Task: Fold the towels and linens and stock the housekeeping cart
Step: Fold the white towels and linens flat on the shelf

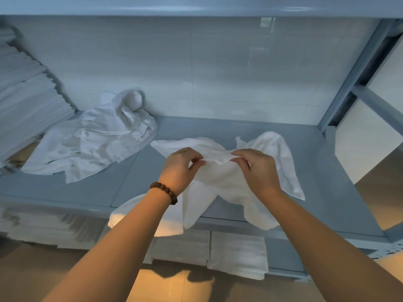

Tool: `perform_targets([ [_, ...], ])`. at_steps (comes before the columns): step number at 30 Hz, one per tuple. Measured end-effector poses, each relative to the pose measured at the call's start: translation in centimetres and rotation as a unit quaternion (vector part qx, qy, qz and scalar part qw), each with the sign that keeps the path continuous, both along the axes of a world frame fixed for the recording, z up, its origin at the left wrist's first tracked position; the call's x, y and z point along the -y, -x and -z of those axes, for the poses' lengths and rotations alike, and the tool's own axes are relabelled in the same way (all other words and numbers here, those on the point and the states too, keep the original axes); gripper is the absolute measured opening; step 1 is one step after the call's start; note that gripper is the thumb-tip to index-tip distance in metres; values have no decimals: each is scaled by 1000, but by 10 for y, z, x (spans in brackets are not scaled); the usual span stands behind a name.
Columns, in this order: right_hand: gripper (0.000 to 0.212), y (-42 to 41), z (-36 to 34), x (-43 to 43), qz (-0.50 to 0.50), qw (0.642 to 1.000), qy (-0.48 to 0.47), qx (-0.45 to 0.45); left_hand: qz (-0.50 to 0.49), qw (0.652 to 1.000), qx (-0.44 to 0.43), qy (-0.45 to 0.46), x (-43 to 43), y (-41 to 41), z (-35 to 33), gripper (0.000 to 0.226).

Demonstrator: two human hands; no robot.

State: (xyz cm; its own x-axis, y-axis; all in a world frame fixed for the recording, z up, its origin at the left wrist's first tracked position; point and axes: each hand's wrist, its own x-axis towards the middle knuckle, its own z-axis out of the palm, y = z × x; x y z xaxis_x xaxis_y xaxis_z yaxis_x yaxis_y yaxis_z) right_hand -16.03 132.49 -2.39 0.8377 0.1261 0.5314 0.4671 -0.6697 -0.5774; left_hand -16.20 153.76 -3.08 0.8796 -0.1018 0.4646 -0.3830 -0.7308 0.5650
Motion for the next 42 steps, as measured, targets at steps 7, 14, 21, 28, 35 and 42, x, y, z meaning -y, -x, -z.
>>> perform_targets([
  [7,18,6,-4,3,-3,1000,1,-14,38,999,-15,-15,28,-11,-4,10],
  [14,9,13,-21,23,20,998,-35,50,87,993,-81,-19,41,-28,6,21],
  [21,10,25,-30,79,100,991,-18,88,41,990,-127,-51,39,-53,24,18],
  [28,14,28,-21,100,155,987,-23,26,40,996,-82,-5,30,-63,12,9],
  [35,30,2,-29,24,46,998,-2,-47,77,996,5,-34,50,-66,-36,14],
  [42,25,-20,-32,-15,6,996,-9,-90,118,993,-3,23,46,-58,-42,8],
])
